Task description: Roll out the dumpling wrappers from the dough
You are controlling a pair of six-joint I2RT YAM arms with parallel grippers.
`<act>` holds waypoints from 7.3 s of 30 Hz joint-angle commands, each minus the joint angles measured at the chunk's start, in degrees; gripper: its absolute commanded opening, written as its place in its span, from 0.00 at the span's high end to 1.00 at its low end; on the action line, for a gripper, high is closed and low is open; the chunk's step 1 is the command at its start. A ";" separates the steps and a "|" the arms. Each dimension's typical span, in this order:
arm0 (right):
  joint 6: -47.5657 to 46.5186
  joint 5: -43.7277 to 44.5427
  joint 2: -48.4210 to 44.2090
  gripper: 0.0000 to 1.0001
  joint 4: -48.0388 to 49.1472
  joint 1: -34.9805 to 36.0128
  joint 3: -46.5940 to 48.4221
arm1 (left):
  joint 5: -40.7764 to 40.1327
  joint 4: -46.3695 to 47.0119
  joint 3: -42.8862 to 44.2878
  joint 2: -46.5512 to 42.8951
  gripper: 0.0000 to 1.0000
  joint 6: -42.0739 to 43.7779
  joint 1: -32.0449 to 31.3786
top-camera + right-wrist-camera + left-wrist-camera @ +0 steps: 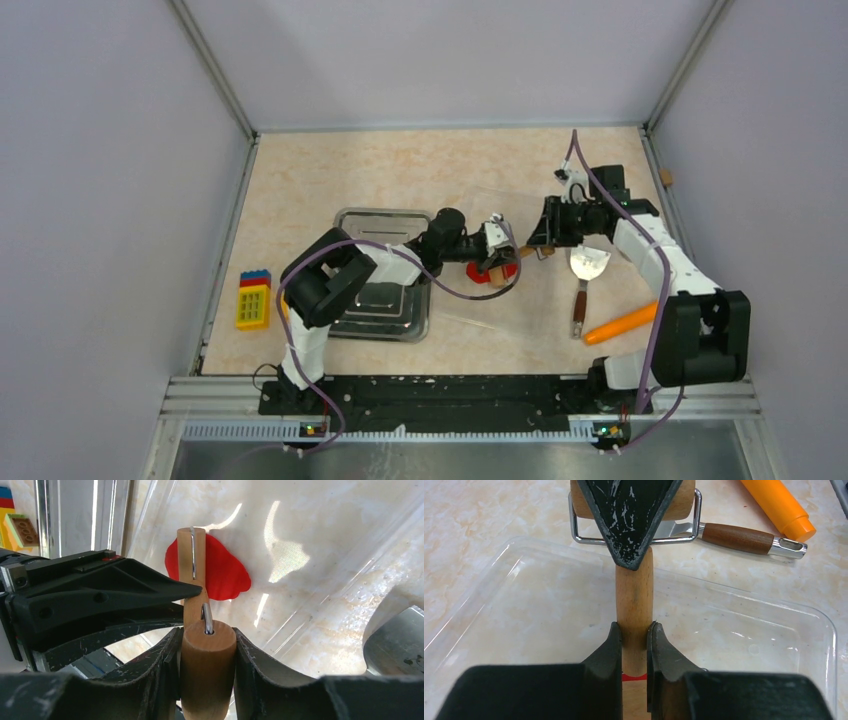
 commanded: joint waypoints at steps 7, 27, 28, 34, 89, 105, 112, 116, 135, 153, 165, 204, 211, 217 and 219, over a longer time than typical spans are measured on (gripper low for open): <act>2.88 -4.58 3.01 0.58 2.71 -0.07 0.59 | 3.10 2.97 1.64 -0.08 1.00 -0.08 -0.43; 2.14 -5.71 3.90 0.90 3.23 1.24 -1.89 | 2.84 1.97 2.92 0.00 1.00 -0.33 -0.59; 1.77 -5.89 3.93 0.99 3.01 1.22 -1.49 | 2.70 1.78 2.78 -0.24 1.00 -0.38 -0.55; -0.86 -9.64 3.35 1.00 0.69 -0.05 3.35 | -0.49 -2.46 1.39 -6.88 0.57 -4.72 1.50; 7.43 6.39 20.14 1.00 0.50 3.43 -0.01 | -19.81 -47.02 13.01 5.04 1.00 -49.20 15.58; 9.72 8.01 25.34 1.00 2.39 5.31 -0.22 | -21.41 -47.13 12.92 4.03 1.00 -48.82 15.58; 10.02 6.25 25.10 1.00 3.28 5.93 0.04 | -22.21 -47.12 12.94 3.88 1.00 -47.83 15.62; 9.58 -0.12 22.81 1.00 2.86 7.01 2.15 | -22.32 -47.12 12.92 4.04 1.00 -46.95 15.67; -32.79 -0.14 8.64 1.00 -24.86 13.18 28.63 | -22.08 -46.16 12.90 4.67 1.00 -43.84 15.87; -58.94 37.24 0.53 1.00 -15.24 43.29 15.70 | -21.97 -45.29 12.80 5.20 1.00 -43.93 15.89; -62.38 32.58 2.06 1.00 -10.80 43.20 5.16 | -22.19 -45.27 12.92 5.65 1.00 -44.02 15.85; -64.23 43.38 -3.40 1.00 -4.37 35.02 9.78 | -22.50 -44.15 11.96 5.37 1.00 -44.46 15.78; -64.43 39.92 -2.06 1.00 -5.96 37.69 7.81 | -22.42 -44.14 12.02 5.56 1.00 -44.46 15.81; -66.67 37.89 0.83 1.00 -5.73 40.43 4.16 | -22.61 -44.17 12.09 5.78 1.00 -44.28 15.76; -66.99 36.03 1.77 1.00 -8.22 40.79 3.78 | -22.70 -44.19 12.13 5.82 1.00 -44.19 15.76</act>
